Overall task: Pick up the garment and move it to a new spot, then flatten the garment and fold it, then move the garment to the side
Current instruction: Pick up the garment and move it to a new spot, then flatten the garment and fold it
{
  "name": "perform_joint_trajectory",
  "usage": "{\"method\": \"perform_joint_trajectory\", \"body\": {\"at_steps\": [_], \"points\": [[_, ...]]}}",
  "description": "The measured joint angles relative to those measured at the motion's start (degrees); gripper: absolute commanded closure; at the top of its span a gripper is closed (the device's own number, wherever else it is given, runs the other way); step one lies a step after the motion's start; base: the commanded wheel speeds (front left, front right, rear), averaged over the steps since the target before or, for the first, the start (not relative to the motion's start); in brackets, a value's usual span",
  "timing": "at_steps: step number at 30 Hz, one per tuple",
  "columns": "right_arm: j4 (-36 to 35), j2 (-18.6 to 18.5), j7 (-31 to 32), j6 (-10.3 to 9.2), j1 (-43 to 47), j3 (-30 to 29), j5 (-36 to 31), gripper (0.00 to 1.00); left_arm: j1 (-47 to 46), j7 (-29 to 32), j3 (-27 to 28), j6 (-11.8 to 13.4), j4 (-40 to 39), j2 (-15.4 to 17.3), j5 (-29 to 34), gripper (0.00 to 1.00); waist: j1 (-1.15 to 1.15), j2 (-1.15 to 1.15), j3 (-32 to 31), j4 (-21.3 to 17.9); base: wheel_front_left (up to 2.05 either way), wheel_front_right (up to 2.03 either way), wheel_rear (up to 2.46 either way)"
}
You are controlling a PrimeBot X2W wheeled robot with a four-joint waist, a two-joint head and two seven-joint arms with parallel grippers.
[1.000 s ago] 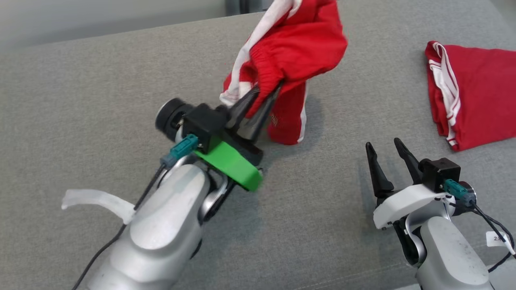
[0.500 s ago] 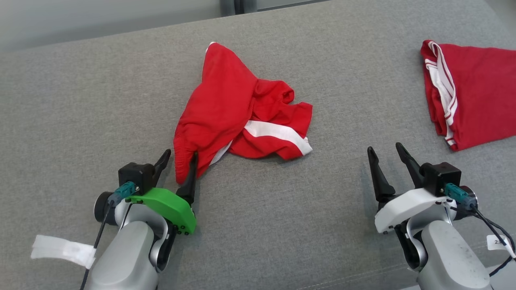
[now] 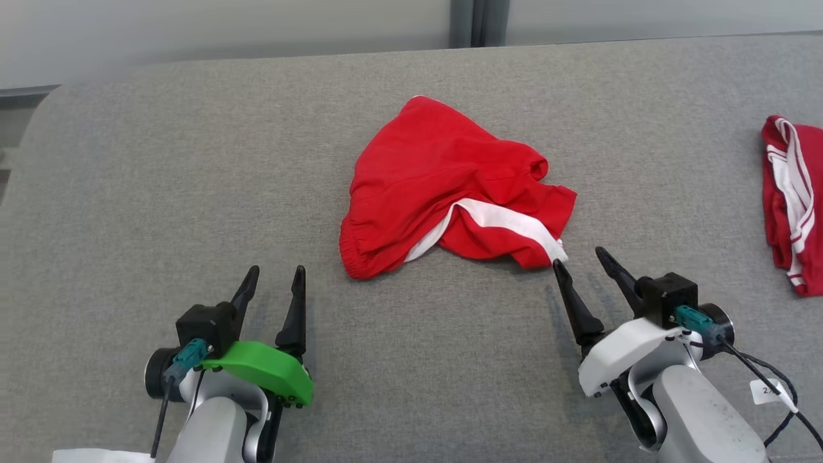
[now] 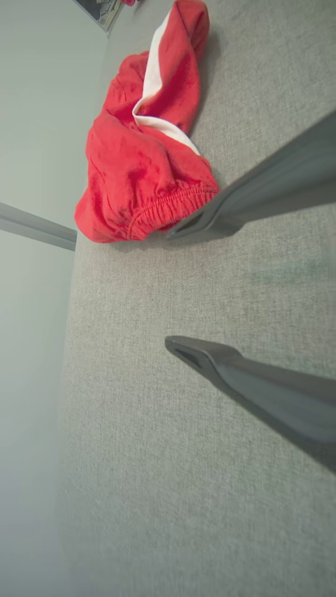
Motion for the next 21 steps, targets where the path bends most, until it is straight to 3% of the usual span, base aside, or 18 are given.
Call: {"method": "perform_joint_trajectory", "body": {"at_steps": [14,16,17,21], "points": [[10.9,-2.8,0.0,0.0,-5.1,1.7,-3.2,0.0,1.7,0.0,-2.1,-2.2,-1.6,-1.4,1.1,0.0,0.0,0.0,0.9,7.1,0.0,0.0,0.0],[13.1,-2.9,0.0,0.0,-6.0,2.1,-3.8,0.77,1.7,0.0,-2.9,-2.2,-1.9,-1.4,0.5,0.0,0.0,0.0,1.3,7.5,0.0,0.0,0.0],[14.1,-3.0,0.0,0.0,-6.4,2.1,-3.9,1.0,1.7,0.0,-3.2,-2.2,-2.1,-1.4,0.0,0.0,0.0,0.0,1.5,7.7,0.0,0.0,0.0],[14.9,-3.8,0.0,0.0,-8.0,2.0,-4.4,1.0,1.7,0.0,-4.4,-2.3,-2.8,-1.4,-0.7,0.0,0.0,0.0,1.8,7.8,0.0,0.0,0.0]]}}
